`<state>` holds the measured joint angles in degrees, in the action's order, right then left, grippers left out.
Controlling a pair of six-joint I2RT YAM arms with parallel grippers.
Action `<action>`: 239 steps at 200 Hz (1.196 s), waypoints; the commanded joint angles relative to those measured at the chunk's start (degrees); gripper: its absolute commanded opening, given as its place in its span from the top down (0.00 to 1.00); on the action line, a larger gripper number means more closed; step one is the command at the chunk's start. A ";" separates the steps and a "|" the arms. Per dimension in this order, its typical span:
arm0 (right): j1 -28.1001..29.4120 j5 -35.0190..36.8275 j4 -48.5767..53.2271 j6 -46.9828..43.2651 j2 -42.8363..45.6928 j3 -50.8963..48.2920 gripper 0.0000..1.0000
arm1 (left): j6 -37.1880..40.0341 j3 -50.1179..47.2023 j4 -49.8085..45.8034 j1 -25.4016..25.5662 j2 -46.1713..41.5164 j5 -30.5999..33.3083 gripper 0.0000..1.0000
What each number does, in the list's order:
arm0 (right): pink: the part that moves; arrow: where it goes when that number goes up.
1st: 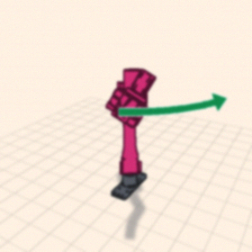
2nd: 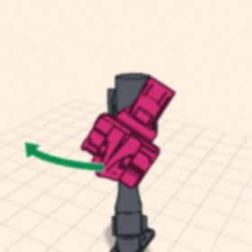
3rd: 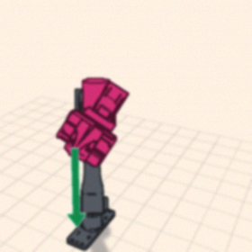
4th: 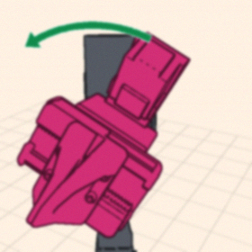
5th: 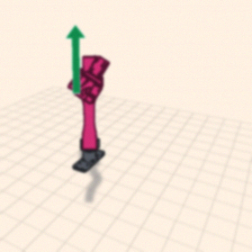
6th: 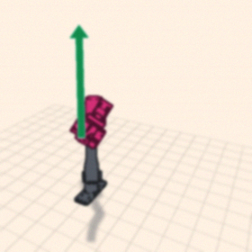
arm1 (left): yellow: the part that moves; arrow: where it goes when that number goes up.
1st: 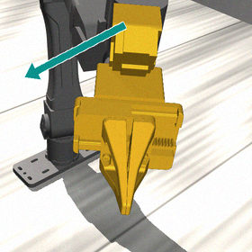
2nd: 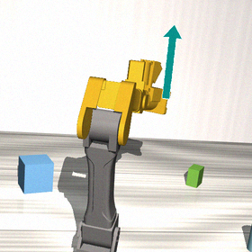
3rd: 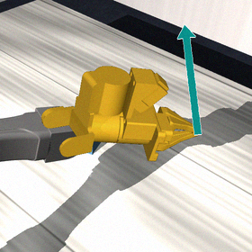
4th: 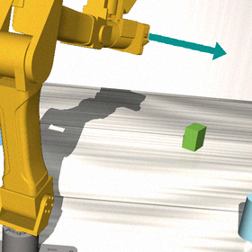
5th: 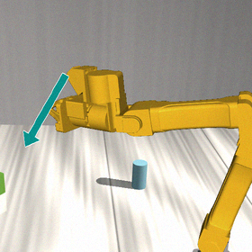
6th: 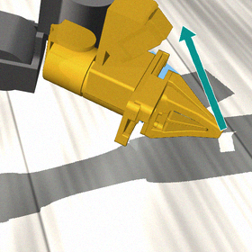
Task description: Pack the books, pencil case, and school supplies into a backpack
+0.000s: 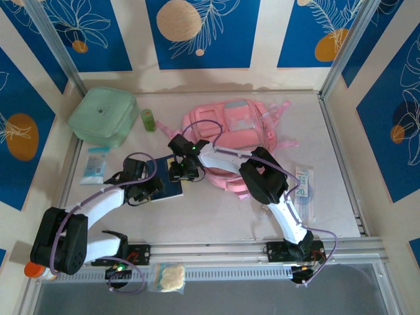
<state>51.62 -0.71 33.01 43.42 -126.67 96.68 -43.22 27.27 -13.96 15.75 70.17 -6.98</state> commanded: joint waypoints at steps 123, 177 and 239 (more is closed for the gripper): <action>0.63 -5.77 2.94 -2.25 5.02 3.92 0.68 | 0.18 -1.00 2.29 -0.02 -0.01 -3.66 0.45; 0.36 -6.06 1.95 -1.68 5.29 2.39 0.80 | 0.26 -0.90 1.69 -0.02 -1.19 -3.56 0.45; 0.05 -6.54 0.67 -2.03 8.14 0.88 0.95 | 0.35 -0.14 -0.70 -0.01 -4.26 -2.90 0.42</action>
<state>51.42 -4.43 35.05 41.69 -122.98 99.07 -43.20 27.03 -14.39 15.64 68.38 -7.77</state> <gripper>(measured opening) 0.073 0.569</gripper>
